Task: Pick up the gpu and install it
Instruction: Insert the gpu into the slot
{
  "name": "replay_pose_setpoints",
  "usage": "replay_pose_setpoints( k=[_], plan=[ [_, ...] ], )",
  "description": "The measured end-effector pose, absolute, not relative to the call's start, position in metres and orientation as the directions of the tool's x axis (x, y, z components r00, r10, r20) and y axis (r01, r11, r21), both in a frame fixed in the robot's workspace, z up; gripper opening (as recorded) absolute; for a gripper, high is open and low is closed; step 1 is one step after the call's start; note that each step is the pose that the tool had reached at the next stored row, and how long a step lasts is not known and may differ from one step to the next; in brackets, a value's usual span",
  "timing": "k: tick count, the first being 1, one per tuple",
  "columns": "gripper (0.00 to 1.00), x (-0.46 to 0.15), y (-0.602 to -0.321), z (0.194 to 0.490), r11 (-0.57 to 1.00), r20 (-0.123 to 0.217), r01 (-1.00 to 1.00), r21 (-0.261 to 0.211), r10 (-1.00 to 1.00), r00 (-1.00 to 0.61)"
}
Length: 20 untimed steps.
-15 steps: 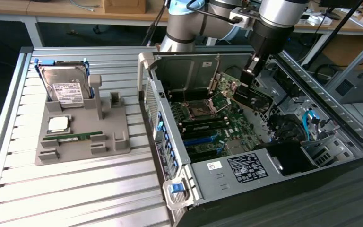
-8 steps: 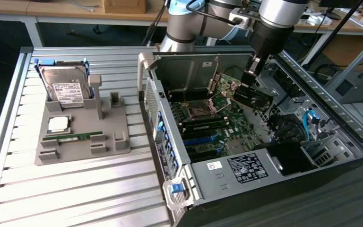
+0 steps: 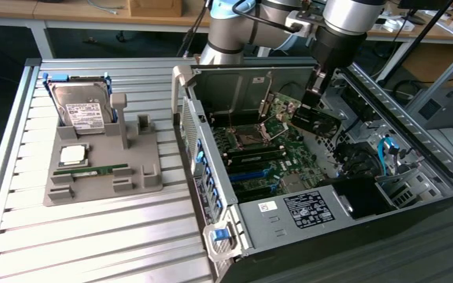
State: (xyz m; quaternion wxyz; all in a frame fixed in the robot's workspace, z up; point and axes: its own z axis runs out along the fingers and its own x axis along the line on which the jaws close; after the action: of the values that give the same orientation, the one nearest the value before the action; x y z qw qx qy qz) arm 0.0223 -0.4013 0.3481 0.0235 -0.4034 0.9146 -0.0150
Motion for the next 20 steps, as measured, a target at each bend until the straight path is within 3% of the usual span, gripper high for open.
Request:
replay_pose_setpoints(
  k=[20],
  plan=[
    [0.27, 0.0223, -0.4014, 0.3473, 0.559, -0.031, -0.828, -0.046, -0.829, -0.558]
  ],
)
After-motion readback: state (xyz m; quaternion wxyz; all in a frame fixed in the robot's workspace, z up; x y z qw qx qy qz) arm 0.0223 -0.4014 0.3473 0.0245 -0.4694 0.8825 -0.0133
